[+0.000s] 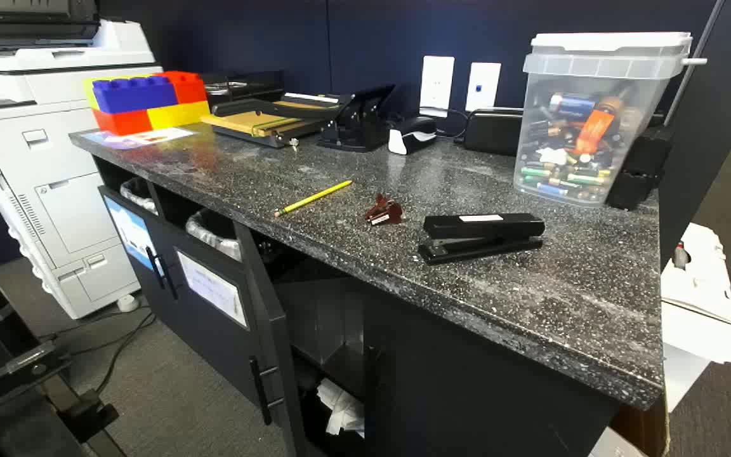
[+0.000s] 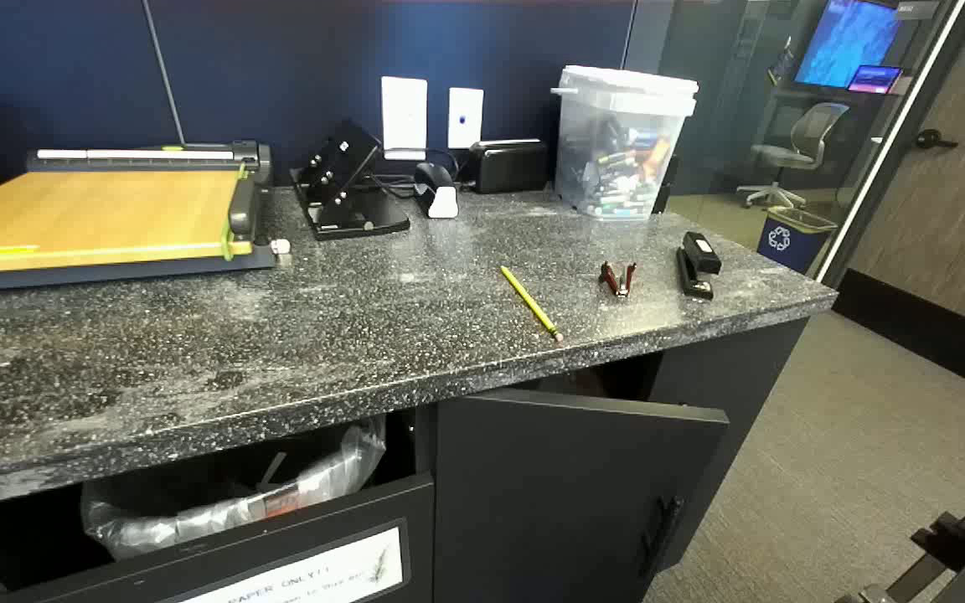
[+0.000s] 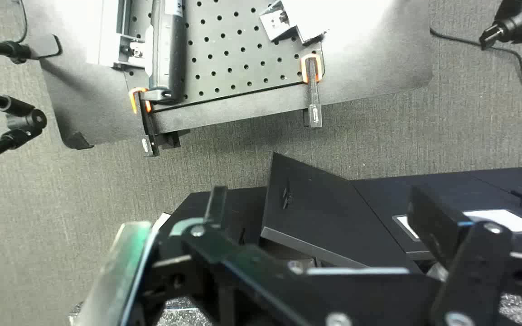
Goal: Open the counter door
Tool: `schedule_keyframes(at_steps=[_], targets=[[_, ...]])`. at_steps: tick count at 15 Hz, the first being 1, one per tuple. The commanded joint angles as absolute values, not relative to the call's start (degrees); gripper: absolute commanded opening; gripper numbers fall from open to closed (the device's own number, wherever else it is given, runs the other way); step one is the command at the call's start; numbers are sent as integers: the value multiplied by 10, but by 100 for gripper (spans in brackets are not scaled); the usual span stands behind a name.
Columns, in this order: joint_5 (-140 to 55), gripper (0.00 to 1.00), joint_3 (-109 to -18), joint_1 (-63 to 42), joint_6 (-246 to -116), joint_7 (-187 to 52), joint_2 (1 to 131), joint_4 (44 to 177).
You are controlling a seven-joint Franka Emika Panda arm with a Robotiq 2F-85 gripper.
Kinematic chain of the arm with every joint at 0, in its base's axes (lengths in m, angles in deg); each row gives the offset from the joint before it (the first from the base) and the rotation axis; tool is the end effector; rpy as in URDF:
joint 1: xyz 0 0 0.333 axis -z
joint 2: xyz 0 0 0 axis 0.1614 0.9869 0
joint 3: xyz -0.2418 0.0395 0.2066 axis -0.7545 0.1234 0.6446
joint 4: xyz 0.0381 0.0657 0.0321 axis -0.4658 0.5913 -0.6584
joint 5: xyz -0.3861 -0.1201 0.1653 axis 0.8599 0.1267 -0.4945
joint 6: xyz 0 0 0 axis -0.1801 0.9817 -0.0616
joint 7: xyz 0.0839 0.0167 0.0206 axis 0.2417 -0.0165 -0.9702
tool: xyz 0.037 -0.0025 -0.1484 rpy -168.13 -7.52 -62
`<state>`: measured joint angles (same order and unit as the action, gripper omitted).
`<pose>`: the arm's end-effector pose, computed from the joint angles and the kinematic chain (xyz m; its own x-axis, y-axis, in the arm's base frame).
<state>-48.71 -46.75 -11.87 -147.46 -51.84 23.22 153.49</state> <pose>0.4117 0.1204 0.4256 0.9822 -0.1367 -0.1286 -0.1257 -0.9879 0.0905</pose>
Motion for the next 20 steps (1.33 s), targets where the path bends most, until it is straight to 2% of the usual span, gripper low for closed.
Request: schedule_keyframes(at_steps=[1, 4, 9, 20], targets=[[-484, 100, -474, -126, -1474, -516, 233, 1534], [-484, 100, -474, -126, -1474, -516, 233, 1533], [-454, 100, -504, -99, -1572, -541, 324, 1517], [-436, 100, -609, -58, -1859, -683, 646, 1448]])
